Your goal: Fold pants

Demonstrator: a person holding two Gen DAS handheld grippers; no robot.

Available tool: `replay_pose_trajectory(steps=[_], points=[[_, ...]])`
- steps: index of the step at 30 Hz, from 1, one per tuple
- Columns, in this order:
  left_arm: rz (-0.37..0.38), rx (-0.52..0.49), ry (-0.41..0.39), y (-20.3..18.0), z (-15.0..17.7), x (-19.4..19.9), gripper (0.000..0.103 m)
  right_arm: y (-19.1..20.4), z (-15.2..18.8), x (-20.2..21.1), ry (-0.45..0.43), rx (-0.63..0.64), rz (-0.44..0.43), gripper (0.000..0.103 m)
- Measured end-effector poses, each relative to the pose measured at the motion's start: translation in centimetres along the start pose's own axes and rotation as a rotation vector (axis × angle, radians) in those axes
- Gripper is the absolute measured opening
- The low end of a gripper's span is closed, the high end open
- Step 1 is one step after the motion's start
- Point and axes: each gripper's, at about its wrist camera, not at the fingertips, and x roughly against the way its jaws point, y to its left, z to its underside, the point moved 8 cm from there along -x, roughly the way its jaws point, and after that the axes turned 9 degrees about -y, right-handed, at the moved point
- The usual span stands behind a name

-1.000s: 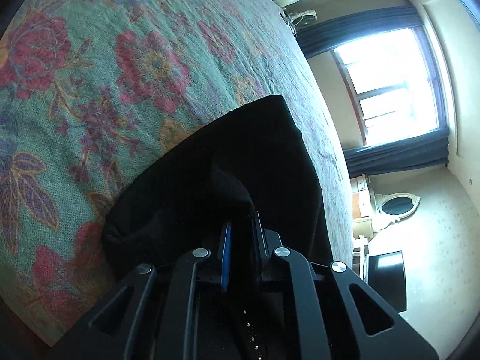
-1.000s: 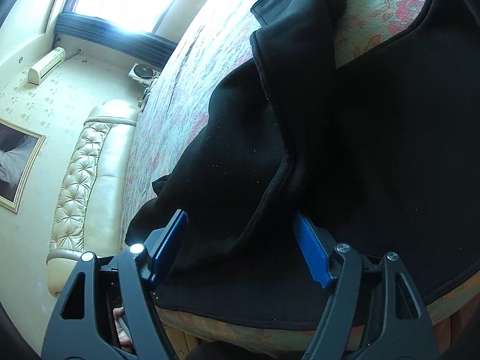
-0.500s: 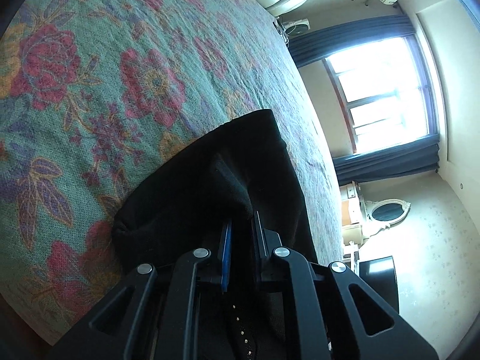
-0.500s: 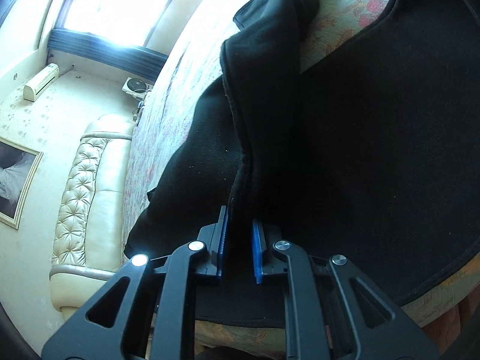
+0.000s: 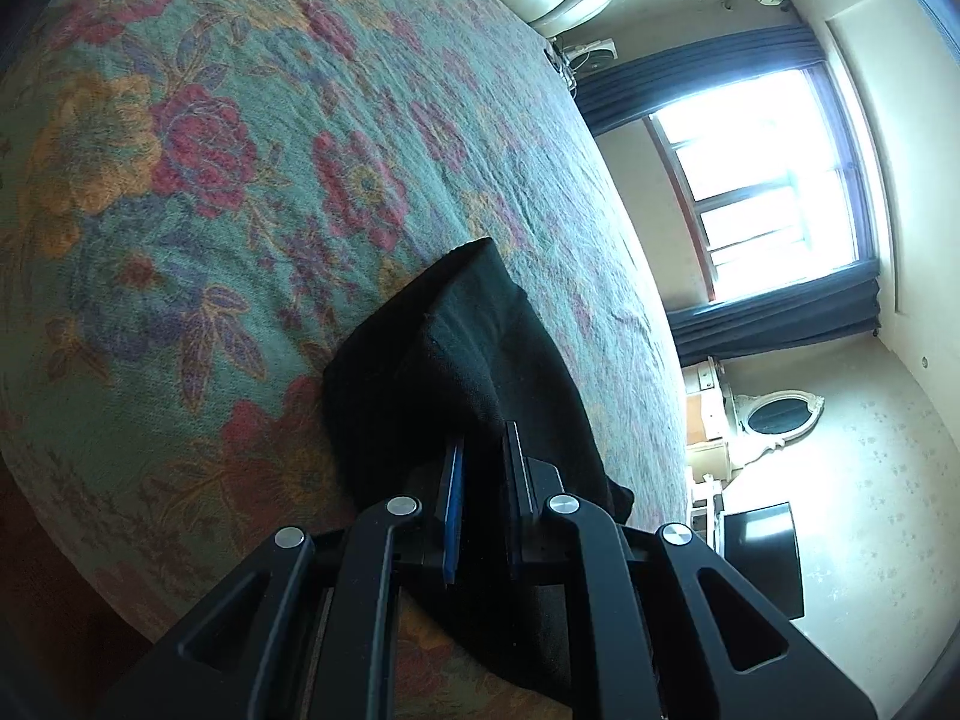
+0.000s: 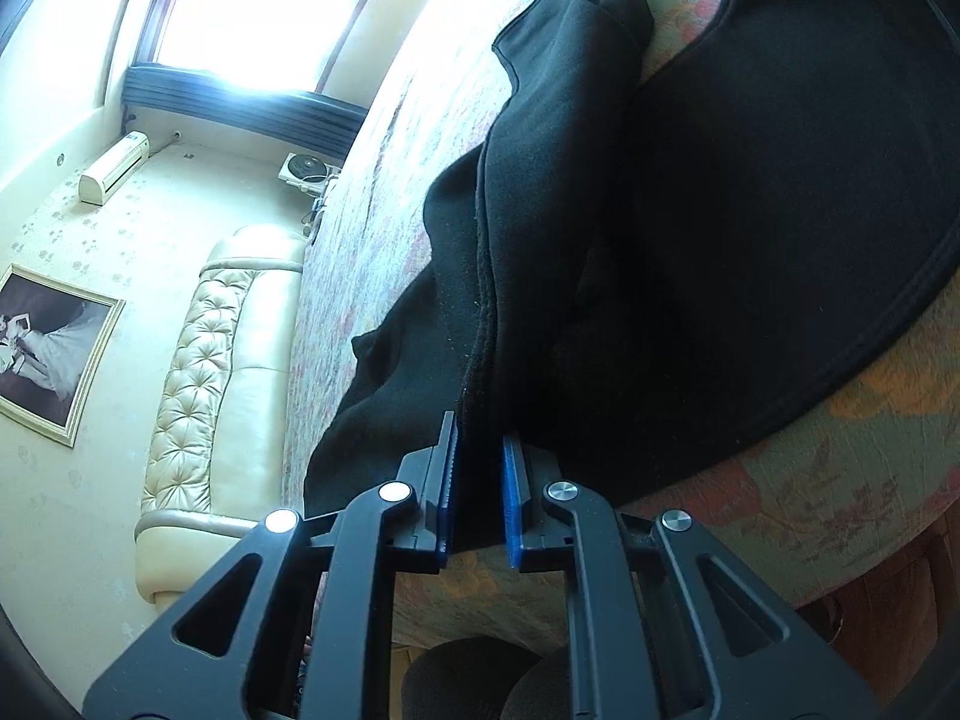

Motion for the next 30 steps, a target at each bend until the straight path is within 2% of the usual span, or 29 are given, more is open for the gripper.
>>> replay_pose_trajectory(steps=[5, 9, 10, 14, 16, 18, 20, 21, 22, 24, 25, 26, 29, 30], points=[[-0.060, 0.022, 0.032, 2.5, 1.1, -1.0, 0.011, -2.2, 0.9, -0.3, 0.023, -0.029, 0.046, 0.011], [-0.044, -0.016, 0.048, 2.9, 1.4, -1.1, 0.013, -2.0, 0.6, -0.1, 0.036, -0.013, 0.047, 0.013], [-0.042, -0.029, 0.048, 2.7, 1.4, -0.8, 0.014, -1.6, 0.3, 0.1, 0.034, -0.003, 0.053, 0.017], [-0.099, -0.146, 0.003, 1.5, 0.5, 0.7, 0.018, 0.6, -1.8, 2.2, -0.018, 0.102, 0.097, 0.018], [-0.110, -0.183, -0.027, 1.1, 0.1, 1.5, 0.018, 2.0, -3.9, 3.8, -0.067, 0.162, 0.115, 0.027], [-0.109, -0.196, -0.047, 0.3, 0.1, 1.8, 0.023, 3.7, -6.5, 4.5, -0.114, 0.246, 0.142, 0.032], [-0.077, -0.197, -0.043, -1.1, 0.7, 1.5, 0.037, 6.1, -9.5, 4.0, -0.155, 0.347, 0.184, 0.045], [-0.051, -0.200, -0.035, -1.9, 1.5, 1.4, 0.043, 7.3, -11.0, 2.9, -0.146, 0.414, 0.207, 0.054], [-0.022, -0.203, -0.025, -2.8, 2.2, 1.0, 0.047, 7.8, -12.5, 1.5, -0.141, 0.486, 0.239, 0.055], [0.030, -0.218, 0.009, -5.2, 3.5, 0.0, 0.066, 9.0, -15.1, -2.9, -0.102, 0.632, 0.353, 0.055], [0.056, -0.229, 0.031, -6.2, 4.6, -0.5, 0.071, 9.0, -16.3, -4.9, -0.080, 0.668, 0.398, 0.055], [0.084, -0.246, 0.059, -7.3, 5.7, -1.0, 0.075, 9.2, -17.5, -7.6, -0.037, 0.699, 0.448, 0.055], [0.122, -0.335, 0.160, -9.4, 9.3, -2.6, 0.075, 7.4, -19.4, -13.4, 0.055, 0.805, 0.631, 0.055], [0.128, -0.358, 0.187, -9.8, 10.2, -3.0, 0.075, 6.9, -19.8, -14.6, 0.072, 0.830, 0.657, 0.055]])
